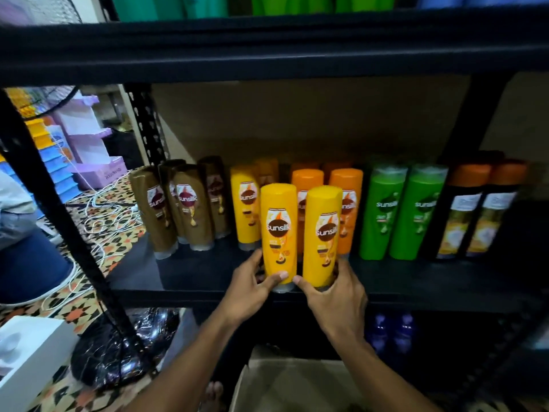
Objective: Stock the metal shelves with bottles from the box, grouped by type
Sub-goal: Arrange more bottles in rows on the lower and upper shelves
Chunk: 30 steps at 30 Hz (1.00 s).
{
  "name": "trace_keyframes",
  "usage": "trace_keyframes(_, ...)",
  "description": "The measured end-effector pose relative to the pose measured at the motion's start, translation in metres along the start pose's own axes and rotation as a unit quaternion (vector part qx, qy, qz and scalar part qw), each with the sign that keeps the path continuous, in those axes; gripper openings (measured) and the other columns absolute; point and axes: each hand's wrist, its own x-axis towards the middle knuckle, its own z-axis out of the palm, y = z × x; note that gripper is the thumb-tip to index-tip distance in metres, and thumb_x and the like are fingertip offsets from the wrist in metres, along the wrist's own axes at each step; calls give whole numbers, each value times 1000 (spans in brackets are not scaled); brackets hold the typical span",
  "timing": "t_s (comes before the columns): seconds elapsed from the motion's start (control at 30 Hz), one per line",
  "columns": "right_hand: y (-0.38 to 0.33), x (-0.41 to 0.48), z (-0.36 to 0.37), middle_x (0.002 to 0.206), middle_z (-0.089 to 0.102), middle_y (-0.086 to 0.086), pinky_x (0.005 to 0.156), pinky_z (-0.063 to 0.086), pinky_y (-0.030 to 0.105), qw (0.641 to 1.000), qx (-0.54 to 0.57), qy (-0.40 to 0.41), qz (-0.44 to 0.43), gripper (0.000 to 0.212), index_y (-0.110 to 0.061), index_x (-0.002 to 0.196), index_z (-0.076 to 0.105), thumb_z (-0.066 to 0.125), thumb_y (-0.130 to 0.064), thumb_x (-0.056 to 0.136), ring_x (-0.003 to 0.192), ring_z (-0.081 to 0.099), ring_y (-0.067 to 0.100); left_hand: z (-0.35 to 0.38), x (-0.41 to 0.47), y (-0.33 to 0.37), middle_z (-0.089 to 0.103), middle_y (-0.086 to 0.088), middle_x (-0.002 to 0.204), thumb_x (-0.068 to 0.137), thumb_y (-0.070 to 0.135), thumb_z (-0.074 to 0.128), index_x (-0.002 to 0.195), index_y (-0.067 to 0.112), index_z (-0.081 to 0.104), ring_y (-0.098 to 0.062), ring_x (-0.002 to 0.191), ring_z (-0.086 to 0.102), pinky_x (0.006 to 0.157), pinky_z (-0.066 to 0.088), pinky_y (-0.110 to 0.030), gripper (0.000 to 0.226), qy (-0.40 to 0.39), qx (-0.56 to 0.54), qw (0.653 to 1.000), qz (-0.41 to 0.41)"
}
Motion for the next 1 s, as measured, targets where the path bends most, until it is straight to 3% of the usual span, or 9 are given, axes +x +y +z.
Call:
trace_keyframes(0.23,58,26,-73,108,69,-2,87,55,40,996,-44,71,12,73,-25,118,62,79,-69,63,99,65,20,82,19,11,64,23,128,90,28,77,131,45,50,4,118,63,102,53,-28,51,-52,-5,998,18)
trace_keyframes(0.43,93,52,-111,106,71,-4,86,56,38,995,-61,69,24,73,-28,118,63,77,-73,62,96,66,18,123,35,13,64,15,134,91,28,76,141,32,50,-3,122,62,106,52,-38,57,-66,-16,997,23)
trace_keyframes(0.63,99,60,-117,106,71,-6,85,56,35,997,-46,61,34,75,-29,119,63,82,-70,59,95,67,15,140,41,18,65,21,127,92,24,75,129,46,51,-2,120,62,104,52,-32,49,-58,-14,998,25)
trace_keyframes(0.73,100,62,-118,107,72,-6,84,55,34,997,-44,51,46,80,-27,121,62,83,-70,57,94,67,14,143,41,18,65,22,126,92,26,75,130,43,52,0,118,63,100,52,-27,48,-52,-15,998,25)
trace_keyframes(0.87,100,59,-118,120,69,0,93,53,37,996,-13,45,73,94,-23,134,51,91,-57,56,107,64,18,147,41,19,66,18,126,92,26,74,132,36,54,2,115,64,95,53,-21,46,-50,-18,998,24)
trace_keyframes(1.0,94,42,-118,137,50,7,104,46,48,994,8,77,83,115,-20,146,31,97,-42,55,127,49,25,141,37,19,67,18,124,90,27,77,129,35,57,6,111,64,99,52,-21,44,-55,-1,998,18)
